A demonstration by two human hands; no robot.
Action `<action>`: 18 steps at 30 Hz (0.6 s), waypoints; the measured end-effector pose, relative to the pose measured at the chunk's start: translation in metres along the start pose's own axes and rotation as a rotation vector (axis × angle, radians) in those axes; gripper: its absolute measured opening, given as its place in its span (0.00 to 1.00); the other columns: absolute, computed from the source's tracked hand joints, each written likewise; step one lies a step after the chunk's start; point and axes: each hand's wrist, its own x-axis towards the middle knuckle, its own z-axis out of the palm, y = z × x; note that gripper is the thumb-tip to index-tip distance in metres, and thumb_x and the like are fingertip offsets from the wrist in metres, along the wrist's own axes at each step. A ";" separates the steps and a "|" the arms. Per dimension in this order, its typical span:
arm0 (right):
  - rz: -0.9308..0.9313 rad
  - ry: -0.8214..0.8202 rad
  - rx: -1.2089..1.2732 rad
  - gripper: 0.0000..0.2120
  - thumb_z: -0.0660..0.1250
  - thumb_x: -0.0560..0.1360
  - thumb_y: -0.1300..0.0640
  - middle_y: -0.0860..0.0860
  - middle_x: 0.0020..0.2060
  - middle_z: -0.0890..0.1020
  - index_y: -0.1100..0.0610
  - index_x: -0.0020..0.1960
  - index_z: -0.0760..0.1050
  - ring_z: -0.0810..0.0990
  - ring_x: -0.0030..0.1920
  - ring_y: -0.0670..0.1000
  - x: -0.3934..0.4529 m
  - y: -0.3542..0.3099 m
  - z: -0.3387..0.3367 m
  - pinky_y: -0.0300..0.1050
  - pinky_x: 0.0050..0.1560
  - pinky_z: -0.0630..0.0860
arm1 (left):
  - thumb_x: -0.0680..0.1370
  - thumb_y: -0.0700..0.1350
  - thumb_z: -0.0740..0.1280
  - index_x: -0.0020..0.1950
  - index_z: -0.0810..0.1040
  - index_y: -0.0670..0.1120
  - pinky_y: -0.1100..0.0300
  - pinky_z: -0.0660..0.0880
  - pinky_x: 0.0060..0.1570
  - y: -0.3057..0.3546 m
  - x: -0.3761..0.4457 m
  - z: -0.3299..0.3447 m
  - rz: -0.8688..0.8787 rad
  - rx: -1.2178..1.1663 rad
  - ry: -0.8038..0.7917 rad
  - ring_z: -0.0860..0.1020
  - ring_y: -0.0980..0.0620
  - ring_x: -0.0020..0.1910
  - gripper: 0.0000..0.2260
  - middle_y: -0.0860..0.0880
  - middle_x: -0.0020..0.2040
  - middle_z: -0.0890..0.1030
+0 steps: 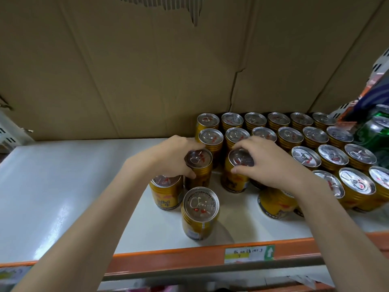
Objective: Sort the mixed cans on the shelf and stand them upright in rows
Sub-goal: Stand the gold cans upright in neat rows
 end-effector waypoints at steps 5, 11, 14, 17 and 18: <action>-0.075 -0.095 0.065 0.23 0.68 0.74 0.52 0.47 0.63 0.69 0.47 0.67 0.67 0.68 0.60 0.45 -0.001 -0.002 -0.005 0.33 0.50 0.61 | 0.70 0.45 0.74 0.70 0.66 0.49 0.56 0.71 0.61 0.001 0.006 0.003 -0.036 0.044 -0.020 0.70 0.49 0.63 0.31 0.49 0.66 0.70; -0.022 -0.052 0.044 0.31 0.68 0.73 0.48 0.49 0.68 0.64 0.51 0.72 0.61 0.64 0.68 0.48 -0.006 -0.003 -0.001 0.37 0.60 0.62 | 0.65 0.62 0.74 0.62 0.71 0.44 0.58 0.71 0.46 0.019 0.007 0.011 -0.287 0.078 0.152 0.72 0.49 0.51 0.33 0.47 0.52 0.71; 0.077 -0.028 -0.022 0.37 0.69 0.69 0.39 0.52 0.67 0.65 0.53 0.72 0.60 0.65 0.67 0.51 -0.006 -0.006 0.003 0.44 0.62 0.67 | 0.67 0.60 0.73 0.57 0.75 0.42 0.58 0.69 0.41 0.023 0.006 0.009 -0.285 0.095 0.163 0.72 0.48 0.48 0.27 0.46 0.48 0.72; 0.069 -0.048 -0.034 0.35 0.70 0.69 0.43 0.52 0.64 0.67 0.54 0.71 0.62 0.68 0.63 0.51 -0.006 -0.008 0.005 0.44 0.59 0.68 | 0.68 0.56 0.73 0.56 0.77 0.43 0.57 0.72 0.46 0.022 0.005 0.010 -0.184 0.083 0.144 0.73 0.47 0.50 0.23 0.46 0.49 0.73; 0.051 -0.055 -0.021 0.34 0.70 0.70 0.45 0.52 0.64 0.67 0.54 0.71 0.62 0.68 0.63 0.51 -0.006 -0.008 0.005 0.44 0.60 0.68 | 0.68 0.55 0.74 0.56 0.77 0.43 0.55 0.73 0.49 0.022 0.005 0.011 -0.138 0.079 0.132 0.73 0.47 0.51 0.22 0.46 0.49 0.73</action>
